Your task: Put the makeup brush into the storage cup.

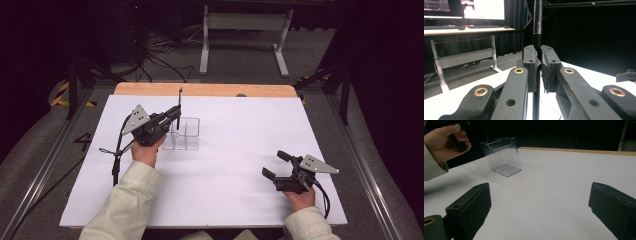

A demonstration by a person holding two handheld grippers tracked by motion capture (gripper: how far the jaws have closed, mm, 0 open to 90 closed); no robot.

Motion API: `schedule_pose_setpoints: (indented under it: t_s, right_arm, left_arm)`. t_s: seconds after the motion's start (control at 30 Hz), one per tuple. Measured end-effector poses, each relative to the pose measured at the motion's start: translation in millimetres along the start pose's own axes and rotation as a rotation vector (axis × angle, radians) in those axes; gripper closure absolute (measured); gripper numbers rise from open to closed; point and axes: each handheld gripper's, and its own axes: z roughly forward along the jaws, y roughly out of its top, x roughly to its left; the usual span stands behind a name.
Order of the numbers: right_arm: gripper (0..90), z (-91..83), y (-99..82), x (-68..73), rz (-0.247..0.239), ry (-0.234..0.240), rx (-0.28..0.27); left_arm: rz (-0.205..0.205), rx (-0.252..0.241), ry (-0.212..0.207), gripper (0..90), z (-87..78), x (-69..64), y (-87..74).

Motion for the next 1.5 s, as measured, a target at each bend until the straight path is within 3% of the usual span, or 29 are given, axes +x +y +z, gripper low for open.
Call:
schedule_pose_setpoints:
  t_s: [0.37,0.77,1.3,1.5]
  right_arm:
    - [4.9,-0.2,0.0,0.1,0.001,0.002,0.002]
    - [4.9,0.0,-0.1,0.0,0.002,0.002,0.003]
    - [4.9,0.0,-0.1,-0.2,0.003,0.004,0.004]
    - [4.9,0.1,-0.1,0.0,0.003,0.006,0.003]
  left_arm:
    - [0.023,0.032,0.026,82.8,5.6,1.6,-9.2]
    - [0.002,0.059,0.045,82.8,7.1,7.3,-17.8]
    - [-0.013,0.108,0.039,82.1,8.5,9.3,-22.0]
    - [-0.064,0.101,0.025,50.9,7.2,11.4,-20.8]
